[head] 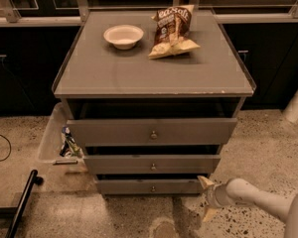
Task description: Open bottom drawer
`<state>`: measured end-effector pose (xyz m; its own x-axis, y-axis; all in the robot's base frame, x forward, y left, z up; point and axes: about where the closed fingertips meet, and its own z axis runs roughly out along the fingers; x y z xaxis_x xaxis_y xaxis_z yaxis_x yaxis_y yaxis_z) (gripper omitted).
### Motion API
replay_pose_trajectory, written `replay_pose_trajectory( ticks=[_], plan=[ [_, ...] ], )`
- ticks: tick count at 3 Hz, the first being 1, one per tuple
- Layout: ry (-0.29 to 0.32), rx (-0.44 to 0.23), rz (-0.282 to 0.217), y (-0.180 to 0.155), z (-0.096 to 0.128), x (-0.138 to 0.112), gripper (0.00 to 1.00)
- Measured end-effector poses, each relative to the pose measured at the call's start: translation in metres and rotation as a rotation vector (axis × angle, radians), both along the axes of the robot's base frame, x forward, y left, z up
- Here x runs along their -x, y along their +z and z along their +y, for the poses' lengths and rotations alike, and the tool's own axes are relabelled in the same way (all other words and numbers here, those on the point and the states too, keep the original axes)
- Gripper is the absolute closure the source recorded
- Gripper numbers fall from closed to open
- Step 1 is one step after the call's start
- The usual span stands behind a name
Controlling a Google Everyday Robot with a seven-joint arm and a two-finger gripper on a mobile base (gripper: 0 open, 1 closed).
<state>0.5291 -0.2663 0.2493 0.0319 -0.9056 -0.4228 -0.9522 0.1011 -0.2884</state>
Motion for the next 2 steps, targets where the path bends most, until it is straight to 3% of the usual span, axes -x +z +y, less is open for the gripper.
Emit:
replay_pose_trajectory(
  ticks=[2],
  plan=[
    [0.085,-0.051,-0.089,-0.032,0.011,-0.027,0.00]
  ],
)
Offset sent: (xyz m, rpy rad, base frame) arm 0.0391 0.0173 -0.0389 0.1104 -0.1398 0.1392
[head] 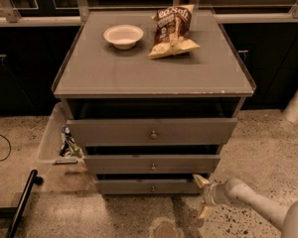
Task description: Open bottom drawer
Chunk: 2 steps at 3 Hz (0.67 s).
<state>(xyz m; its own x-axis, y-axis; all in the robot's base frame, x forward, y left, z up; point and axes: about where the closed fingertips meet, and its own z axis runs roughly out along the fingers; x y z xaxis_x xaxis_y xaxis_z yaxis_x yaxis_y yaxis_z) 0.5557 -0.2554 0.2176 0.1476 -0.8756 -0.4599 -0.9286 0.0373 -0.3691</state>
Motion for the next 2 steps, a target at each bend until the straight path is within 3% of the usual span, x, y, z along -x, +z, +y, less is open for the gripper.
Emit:
replay_pose_trajectory(
  ticks=[2],
  plan=[
    [0.019,0.005,0.006,-0.012,0.011,-0.004,0.00]
  ],
)
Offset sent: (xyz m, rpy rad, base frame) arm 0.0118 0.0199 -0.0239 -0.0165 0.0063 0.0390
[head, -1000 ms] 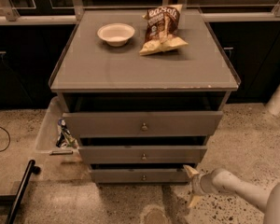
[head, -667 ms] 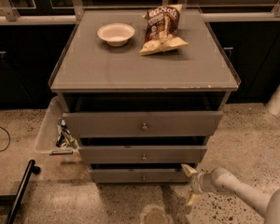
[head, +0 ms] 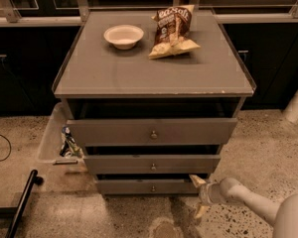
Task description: Open bottom drawer
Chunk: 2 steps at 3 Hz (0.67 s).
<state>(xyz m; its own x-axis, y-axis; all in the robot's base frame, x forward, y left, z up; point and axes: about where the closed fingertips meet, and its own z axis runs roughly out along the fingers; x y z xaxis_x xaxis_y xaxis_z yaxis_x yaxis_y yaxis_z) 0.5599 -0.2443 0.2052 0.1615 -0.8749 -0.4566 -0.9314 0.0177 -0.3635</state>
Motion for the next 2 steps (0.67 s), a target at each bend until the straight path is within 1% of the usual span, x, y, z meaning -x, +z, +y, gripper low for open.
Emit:
replay_pose_trajectory(
  ticks=[2],
  plan=[
    [0.015,0.001,0.056,-0.039,0.020,-0.030,0.00]
  ],
)
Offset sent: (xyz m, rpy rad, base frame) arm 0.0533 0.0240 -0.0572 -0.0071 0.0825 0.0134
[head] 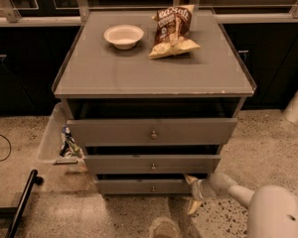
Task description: Open bottom drawer
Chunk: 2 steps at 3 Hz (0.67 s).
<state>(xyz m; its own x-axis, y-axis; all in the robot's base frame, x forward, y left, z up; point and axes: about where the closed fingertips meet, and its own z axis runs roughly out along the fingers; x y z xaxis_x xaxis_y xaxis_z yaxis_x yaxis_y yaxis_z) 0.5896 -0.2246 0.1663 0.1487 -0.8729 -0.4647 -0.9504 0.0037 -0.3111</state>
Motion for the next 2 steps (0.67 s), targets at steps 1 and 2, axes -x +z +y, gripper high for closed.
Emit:
replay_pose_trajectory(
  ticks=[1,2],
  plan=[
    [-0.013,0.005,0.025,-0.0179,0.0027,-0.0224,0.00],
    [-0.014,0.005,0.024,-0.0178,0.0025,-0.0228,0.00]
  ],
)
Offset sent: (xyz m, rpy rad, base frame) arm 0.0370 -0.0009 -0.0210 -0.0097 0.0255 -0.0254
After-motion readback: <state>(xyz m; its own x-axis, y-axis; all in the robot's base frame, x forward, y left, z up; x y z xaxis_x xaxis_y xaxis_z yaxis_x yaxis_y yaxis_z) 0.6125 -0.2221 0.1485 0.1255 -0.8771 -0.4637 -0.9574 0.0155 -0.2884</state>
